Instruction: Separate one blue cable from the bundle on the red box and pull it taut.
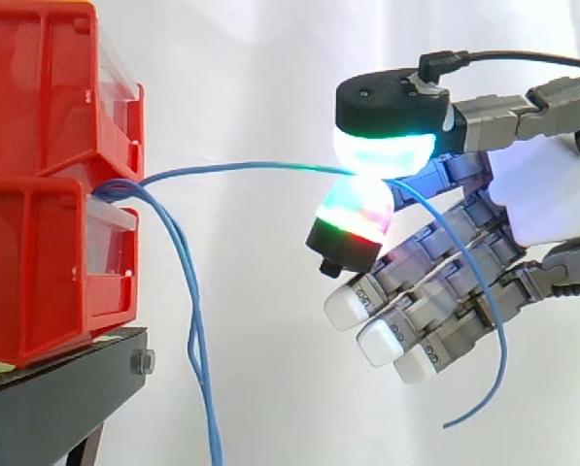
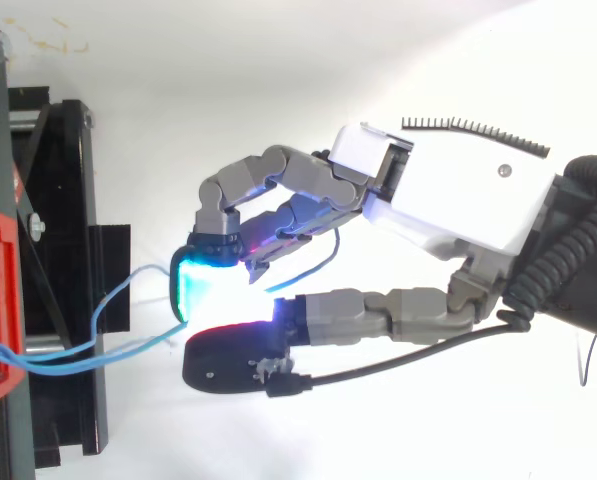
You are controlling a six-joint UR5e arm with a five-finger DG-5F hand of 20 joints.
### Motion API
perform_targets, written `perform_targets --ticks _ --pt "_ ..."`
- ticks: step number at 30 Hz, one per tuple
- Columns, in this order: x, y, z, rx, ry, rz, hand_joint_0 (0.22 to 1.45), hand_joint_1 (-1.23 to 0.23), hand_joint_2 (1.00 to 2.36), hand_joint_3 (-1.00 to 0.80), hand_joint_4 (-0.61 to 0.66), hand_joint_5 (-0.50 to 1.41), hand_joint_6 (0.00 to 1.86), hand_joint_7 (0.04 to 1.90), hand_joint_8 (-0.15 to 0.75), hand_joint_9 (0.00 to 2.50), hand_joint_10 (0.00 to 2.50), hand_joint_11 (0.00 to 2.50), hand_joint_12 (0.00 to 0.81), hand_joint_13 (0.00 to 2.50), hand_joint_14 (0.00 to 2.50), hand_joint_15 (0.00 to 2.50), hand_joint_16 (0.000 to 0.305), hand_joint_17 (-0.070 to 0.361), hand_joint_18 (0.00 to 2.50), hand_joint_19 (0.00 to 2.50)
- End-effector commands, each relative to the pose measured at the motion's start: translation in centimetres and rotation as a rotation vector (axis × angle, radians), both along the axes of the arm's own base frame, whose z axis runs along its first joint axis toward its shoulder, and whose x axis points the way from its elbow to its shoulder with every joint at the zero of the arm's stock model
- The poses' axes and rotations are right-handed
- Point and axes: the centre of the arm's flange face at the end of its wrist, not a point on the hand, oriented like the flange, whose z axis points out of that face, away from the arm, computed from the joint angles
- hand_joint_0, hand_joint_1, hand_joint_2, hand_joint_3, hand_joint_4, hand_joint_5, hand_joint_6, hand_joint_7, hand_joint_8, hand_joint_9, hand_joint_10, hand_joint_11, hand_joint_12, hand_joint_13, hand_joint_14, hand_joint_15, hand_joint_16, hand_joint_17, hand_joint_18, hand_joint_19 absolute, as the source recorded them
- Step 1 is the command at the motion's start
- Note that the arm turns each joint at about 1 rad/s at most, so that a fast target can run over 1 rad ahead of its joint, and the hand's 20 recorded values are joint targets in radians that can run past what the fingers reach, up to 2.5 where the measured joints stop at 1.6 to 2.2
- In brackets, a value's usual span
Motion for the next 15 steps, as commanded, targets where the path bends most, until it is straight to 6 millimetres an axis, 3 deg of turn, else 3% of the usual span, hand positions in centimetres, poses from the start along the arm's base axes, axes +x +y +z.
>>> perform_targets --ticks 1,15 --pt "0.0 -0.1 0.0 0.001 0.0 -0.001 0.52 -0.87 1.21 -0.02 -0.08 -0.08 0.87 1.18 0.312 0.87 0.0 0.22 0.509 0.87 0.01 0.28 0.063 0.141 0.75 0.12" --pt "0.0 0.01 0.0 0.001 0.0 0.0 0.55 -0.86 1.12 0.02 -0.05 -0.08 0.87 1.21 0.372 0.95 0.0 0.29 0.542 0.91 0.01 0.28 0.065 0.147 0.85 0.14"
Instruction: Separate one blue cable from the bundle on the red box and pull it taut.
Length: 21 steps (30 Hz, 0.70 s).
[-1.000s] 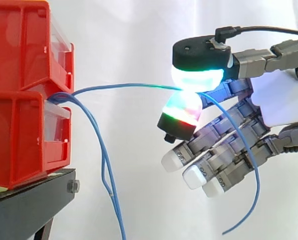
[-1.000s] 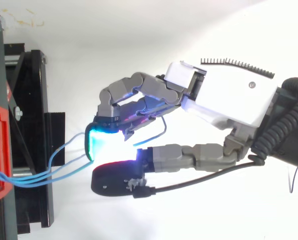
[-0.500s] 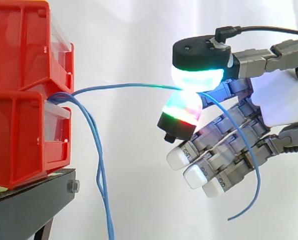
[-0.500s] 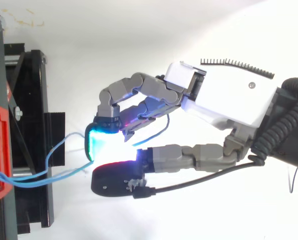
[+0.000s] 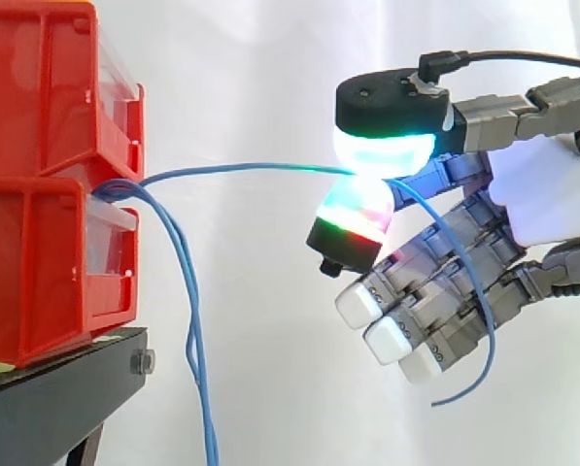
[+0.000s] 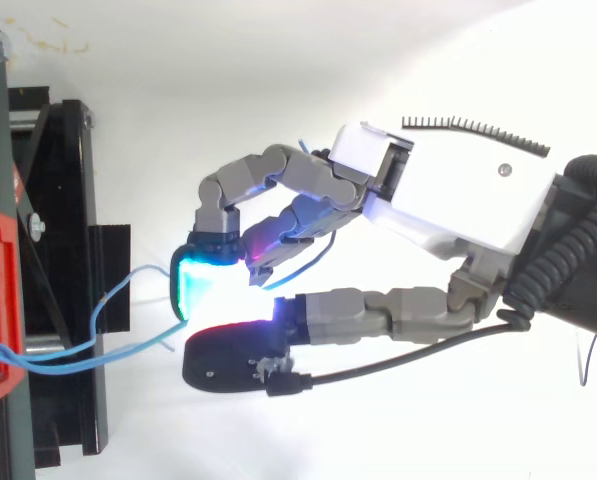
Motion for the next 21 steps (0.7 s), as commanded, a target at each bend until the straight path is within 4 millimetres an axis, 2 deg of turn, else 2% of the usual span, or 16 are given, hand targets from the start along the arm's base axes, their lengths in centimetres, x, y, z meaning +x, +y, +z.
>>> perform_targets --ticks 1,21 --pt "0.01 -0.05 -0.01 0.0 0.001 0.003 0.55 -0.86 1.12 0.02 -0.04 -0.08 0.87 1.21 0.374 0.96 0.0 0.29 0.544 0.91 0.01 0.28 0.065 0.147 0.87 0.15" --pt "0.0 0.03 0.0 0.001 0.0 0.001 0.56 -0.85 1.1 0.03 -0.03 -0.08 0.87 1.23 0.394 1.01 0.01 0.35 0.549 0.96 0.01 0.32 0.066 0.149 0.95 0.21"
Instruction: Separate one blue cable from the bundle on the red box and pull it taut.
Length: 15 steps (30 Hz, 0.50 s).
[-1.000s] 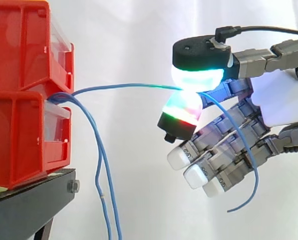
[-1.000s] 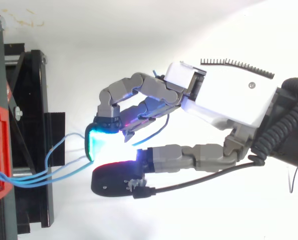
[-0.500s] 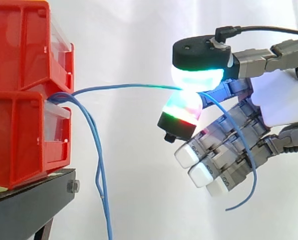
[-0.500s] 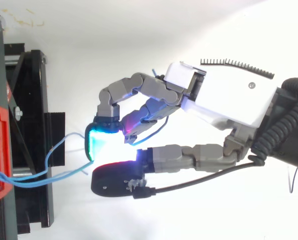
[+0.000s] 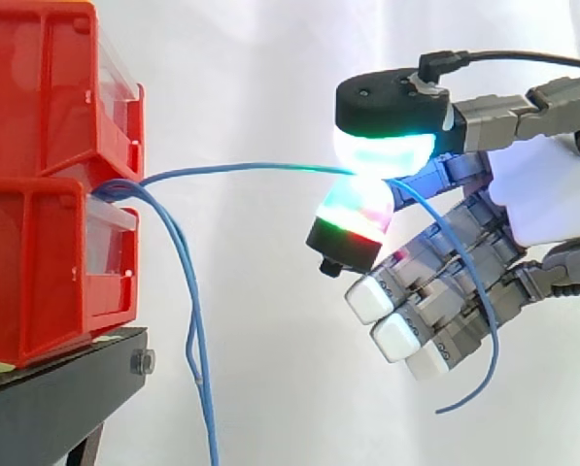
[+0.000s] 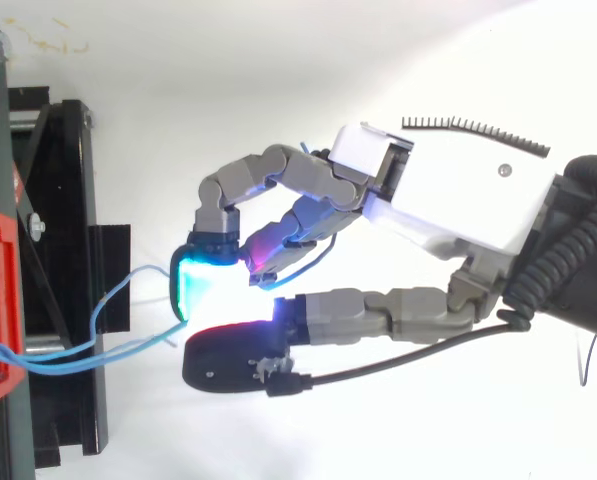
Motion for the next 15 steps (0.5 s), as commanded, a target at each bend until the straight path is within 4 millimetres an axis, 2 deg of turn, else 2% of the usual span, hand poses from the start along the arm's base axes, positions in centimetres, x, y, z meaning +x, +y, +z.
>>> perform_targets --ticks 1,15 --pt "0.0 0.01 0.0 -0.001 0.0 0.0 0.56 -0.85 1.1 0.03 -0.04 -0.08 0.87 1.22 0.394 1.01 0.01 0.35 0.551 0.96 0.01 0.31 0.066 0.149 0.95 0.2" --pt "0.0 0.01 0.0 -0.001 0.0 0.0 0.56 -0.85 1.1 0.03 -0.04 -0.08 0.86 1.23 0.398 1.01 0.0 0.36 0.546 0.96 0.01 0.32 0.066 0.148 0.96 0.22"
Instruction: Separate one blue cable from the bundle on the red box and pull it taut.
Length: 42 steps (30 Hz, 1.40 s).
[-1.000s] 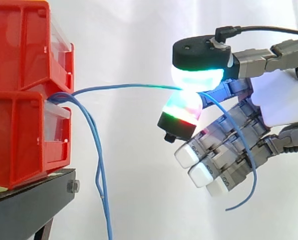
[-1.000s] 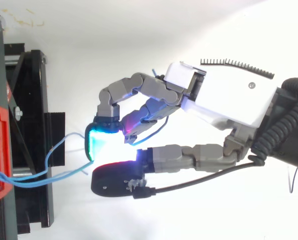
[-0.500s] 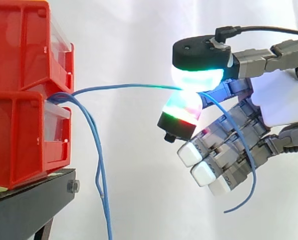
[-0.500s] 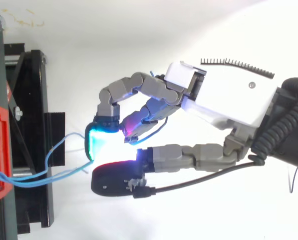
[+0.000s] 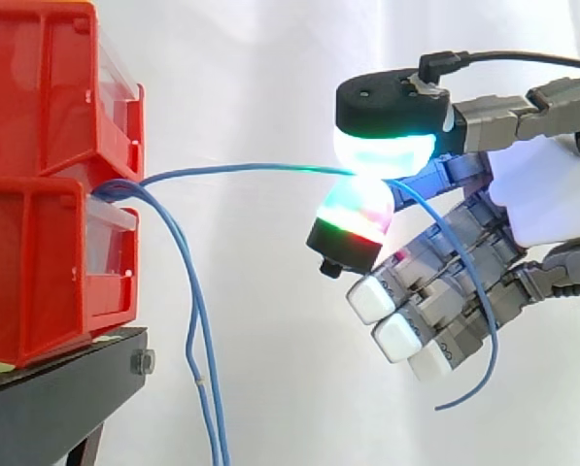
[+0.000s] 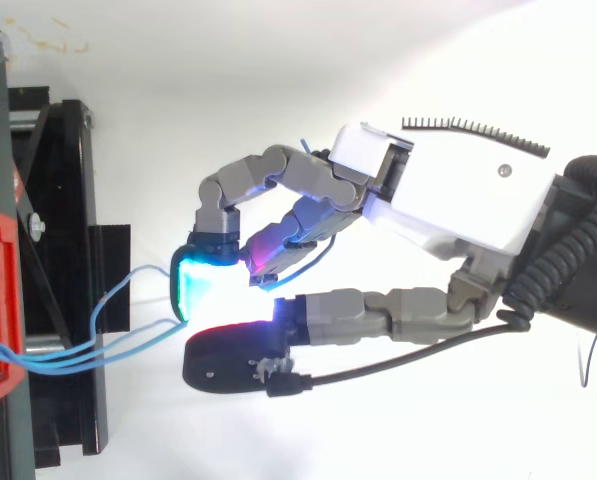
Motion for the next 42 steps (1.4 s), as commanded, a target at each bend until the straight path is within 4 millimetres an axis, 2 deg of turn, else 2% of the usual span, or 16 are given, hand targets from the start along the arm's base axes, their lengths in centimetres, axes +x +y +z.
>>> perform_targets --ticks 1,42 --pt "0.01 0.0 0.02 0.0 0.0 -0.001 0.56 -0.85 1.1 0.03 -0.04 -0.08 0.86 1.24 0.395 1.02 0.0 0.36 0.547 0.96 0.01 0.32 0.066 0.149 0.96 0.22" --pt "-0.02 0.01 -0.05 -0.001 0.001 0.001 0.56 -0.85 1.09 0.03 -0.04 -0.08 0.86 1.24 0.399 1.04 0.01 0.41 0.545 0.97 0.01 0.35 0.066 0.149 0.97 0.25"
